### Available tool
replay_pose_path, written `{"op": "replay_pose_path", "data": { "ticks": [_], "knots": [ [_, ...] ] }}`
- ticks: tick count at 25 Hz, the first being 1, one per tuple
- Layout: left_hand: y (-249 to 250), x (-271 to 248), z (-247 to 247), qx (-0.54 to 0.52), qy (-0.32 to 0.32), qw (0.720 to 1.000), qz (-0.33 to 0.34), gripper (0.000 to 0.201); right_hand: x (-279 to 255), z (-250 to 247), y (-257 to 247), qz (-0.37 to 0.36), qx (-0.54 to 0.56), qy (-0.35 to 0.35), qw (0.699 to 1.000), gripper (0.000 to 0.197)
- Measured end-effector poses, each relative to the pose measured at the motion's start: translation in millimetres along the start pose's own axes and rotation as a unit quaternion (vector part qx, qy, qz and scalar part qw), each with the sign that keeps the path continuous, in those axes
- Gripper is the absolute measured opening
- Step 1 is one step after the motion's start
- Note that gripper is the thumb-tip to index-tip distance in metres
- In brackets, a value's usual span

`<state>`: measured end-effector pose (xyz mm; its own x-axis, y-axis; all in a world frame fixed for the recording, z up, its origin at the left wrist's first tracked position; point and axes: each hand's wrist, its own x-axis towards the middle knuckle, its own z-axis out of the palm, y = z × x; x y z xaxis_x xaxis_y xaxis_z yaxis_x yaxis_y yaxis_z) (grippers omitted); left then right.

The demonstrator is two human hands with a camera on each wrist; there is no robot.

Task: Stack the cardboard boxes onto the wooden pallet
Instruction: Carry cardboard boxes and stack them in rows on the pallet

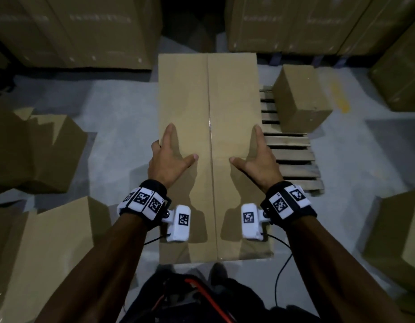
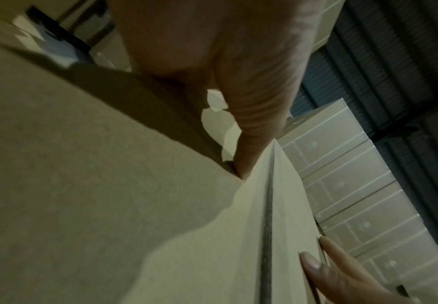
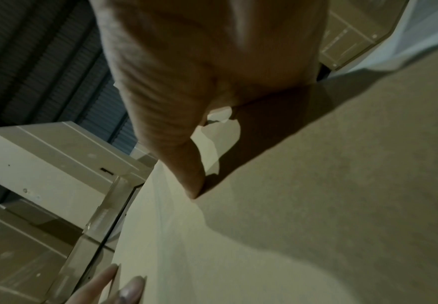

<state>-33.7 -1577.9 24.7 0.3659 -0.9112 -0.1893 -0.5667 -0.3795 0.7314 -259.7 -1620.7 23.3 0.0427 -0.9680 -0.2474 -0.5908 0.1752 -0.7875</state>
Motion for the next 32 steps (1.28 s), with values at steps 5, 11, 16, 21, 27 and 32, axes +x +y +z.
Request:
{"op": "replay_pose_path", "data": {
  "ticks": [5,11,16,21,27,32],
  "knots": [
    [60.1,49.0,47.2,-0.010,-0.014,0.999,0.033,0.098,52.6,-58.1,18.0,0.008,-0.001,0.043,0.999,0.110],
    [110.8,144.1,109.5,-0.023,-0.044,0.997,0.052,0.098,152.0,-103.3,36.3,0.028,-0.013,0.071,0.997,0.111],
    [158.9,247.6,152.2,-0.038,-0.079,0.994,0.059,0.099,256.1,-140.8,27.4,0.061,-0.044,0.079,0.994,0.108],
    [208.3,320.9,171.7,-0.013,-0.118,0.990,0.071,0.100,333.9,-174.7,19.4,0.070,-0.042,0.080,0.993,0.110],
    [258.2,378.4,193.2,0.032,-0.157,0.984,0.077,0.107,404.9,-213.9,24.0,0.047,-0.020,0.073,0.996,0.113],
    [288.7,429.6,232.8,0.091,-0.161,0.981,0.061,0.110,481.8,-240.5,52.2,0.043,-0.005,0.043,0.998,0.115]
  ]
}}
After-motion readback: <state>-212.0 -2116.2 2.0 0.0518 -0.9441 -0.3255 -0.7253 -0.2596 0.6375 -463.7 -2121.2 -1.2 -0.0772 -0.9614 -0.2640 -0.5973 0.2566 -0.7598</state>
